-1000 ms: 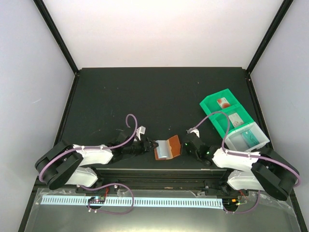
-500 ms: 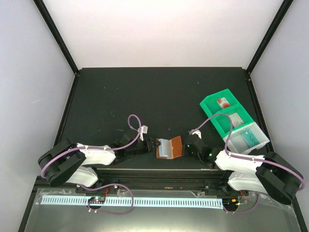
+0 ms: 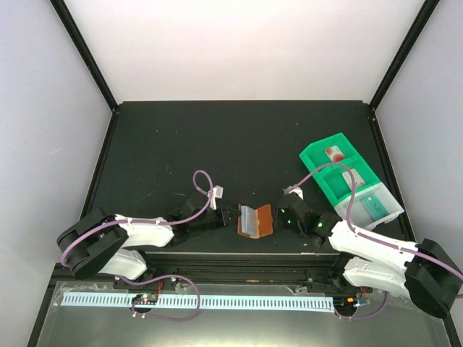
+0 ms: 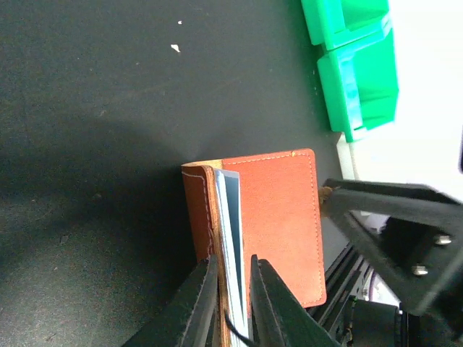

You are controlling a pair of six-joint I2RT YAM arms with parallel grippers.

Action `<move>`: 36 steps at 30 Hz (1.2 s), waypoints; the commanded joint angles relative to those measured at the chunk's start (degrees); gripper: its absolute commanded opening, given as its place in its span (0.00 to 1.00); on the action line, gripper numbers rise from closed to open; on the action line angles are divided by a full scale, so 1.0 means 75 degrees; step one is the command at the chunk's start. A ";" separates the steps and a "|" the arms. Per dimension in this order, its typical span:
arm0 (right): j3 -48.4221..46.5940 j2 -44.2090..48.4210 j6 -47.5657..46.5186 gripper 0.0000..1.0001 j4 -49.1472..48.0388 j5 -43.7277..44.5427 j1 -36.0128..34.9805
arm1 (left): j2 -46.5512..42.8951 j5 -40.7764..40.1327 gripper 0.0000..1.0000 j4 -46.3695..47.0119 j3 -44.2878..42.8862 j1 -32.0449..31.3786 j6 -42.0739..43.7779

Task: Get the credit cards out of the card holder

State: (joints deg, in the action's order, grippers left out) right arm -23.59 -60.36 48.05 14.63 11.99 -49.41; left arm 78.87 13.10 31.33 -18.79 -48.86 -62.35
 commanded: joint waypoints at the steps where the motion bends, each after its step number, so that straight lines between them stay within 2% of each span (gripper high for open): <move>1: -0.0909 0.0121 -0.0155 0.41 0.1211 -0.0101 0.0029 | -0.0048 0.0107 0.15 0.0287 -0.0235 -0.0080 0.0152; 8: -0.1303 0.0294 -0.0204 0.41 0.1267 -0.0881 0.0036 | -0.0092 0.0140 0.16 0.0237 -0.0193 -0.0089 0.0205; 10: -0.1199 0.0449 -0.0345 0.40 0.0814 -0.1043 0.0025 | -0.0086 0.0139 0.16 0.0191 -0.0218 -0.0083 0.0243; 13: -0.0759 0.0474 -0.0434 0.34 -0.0023 -0.1377 0.0025 | -0.0030 0.0111 0.17 0.0180 -0.0237 -0.0083 0.0248; 21: -0.0327 -0.0855 -0.0459 0.23 -0.1377 -0.1831 0.0035 | 0.0292 0.0382 0.18 0.0536 -0.0470 -0.0107 0.0020; 29: 0.0364 -0.2081 -0.0329 0.16 -0.2479 -0.1894 0.0034 | 0.0215 0.0398 0.19 0.0469 -0.0558 -0.0176 0.0007; 33: 0.0704 -0.2399 -0.0224 0.15 -0.2908 -0.1868 0.0029 | 0.0070 0.0110 0.25 0.0092 -0.0337 -0.0177 0.0180; 36: 0.0820 -0.2592 -0.0216 0.14 -0.3100 -0.1900 0.0025 | -0.0148 -0.0175 0.38 -0.0198 -0.0077 -0.0180 0.0192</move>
State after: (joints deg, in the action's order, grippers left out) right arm -20.38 -76.58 45.56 -8.10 -2.13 -49.41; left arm 80.16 14.90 32.08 -21.10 -49.89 -61.73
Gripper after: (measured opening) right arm 0.143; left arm 0.312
